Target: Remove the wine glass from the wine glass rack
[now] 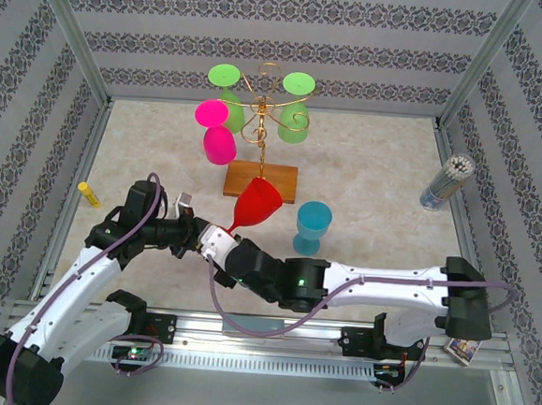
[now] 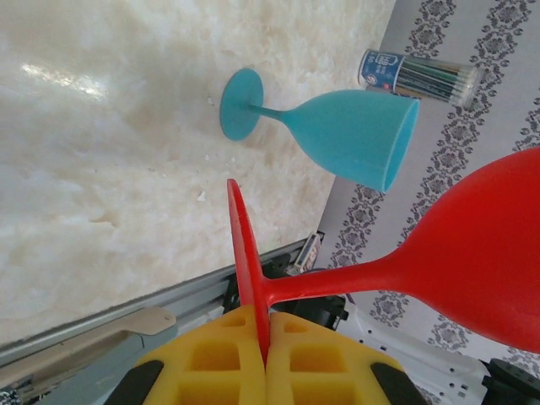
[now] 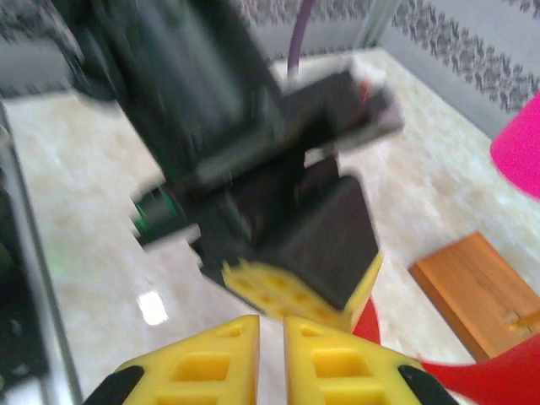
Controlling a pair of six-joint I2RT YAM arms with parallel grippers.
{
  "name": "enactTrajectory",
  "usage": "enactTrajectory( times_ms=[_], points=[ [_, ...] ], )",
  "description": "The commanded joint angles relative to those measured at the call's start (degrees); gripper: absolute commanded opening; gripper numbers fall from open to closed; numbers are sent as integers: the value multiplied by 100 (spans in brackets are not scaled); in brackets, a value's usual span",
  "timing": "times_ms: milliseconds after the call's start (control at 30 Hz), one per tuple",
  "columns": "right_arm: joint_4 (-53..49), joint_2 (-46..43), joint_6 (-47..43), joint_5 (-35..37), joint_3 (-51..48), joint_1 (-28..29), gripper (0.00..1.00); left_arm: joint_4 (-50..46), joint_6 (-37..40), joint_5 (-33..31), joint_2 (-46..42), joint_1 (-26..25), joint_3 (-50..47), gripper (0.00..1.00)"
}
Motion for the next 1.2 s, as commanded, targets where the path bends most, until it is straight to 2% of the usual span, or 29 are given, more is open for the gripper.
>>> enactTrajectory(
  times_ms=[0, 200, 467, 600, 733, 1033, 1167],
  points=[
    [55, -292, 472, -231, 289, 29, 20, 611, -132, -108, -117, 65, -129, 0],
    [-312, -527, 915, -439, 434, -41, 24, 1075, -204, -127, -260, 63, -369, 0],
    [-1225, -796, 1921, -1828, 882, -878, 33, 1568, -99, -232, -495, 60, -683, 0],
    [-1650, -1033, 1964, -1903, 1085, -1135, 37, 1931, -155, -294, -611, 58, -967, 0],
    [-2242, -1209, 2039, -1929, 1388, -1444, 45, 2218, -172, -291, -675, 63, -1222, 0],
    [-2284, -1563, 2444, -3099, 1077, -2569, 63, 2783, -79, -259, -694, 64, -1531, 0],
    [-2320, -1465, 2468, -3334, 1006, -2774, 64, 3025, -147, -230, -688, 61, -1629, 0]
  ],
)
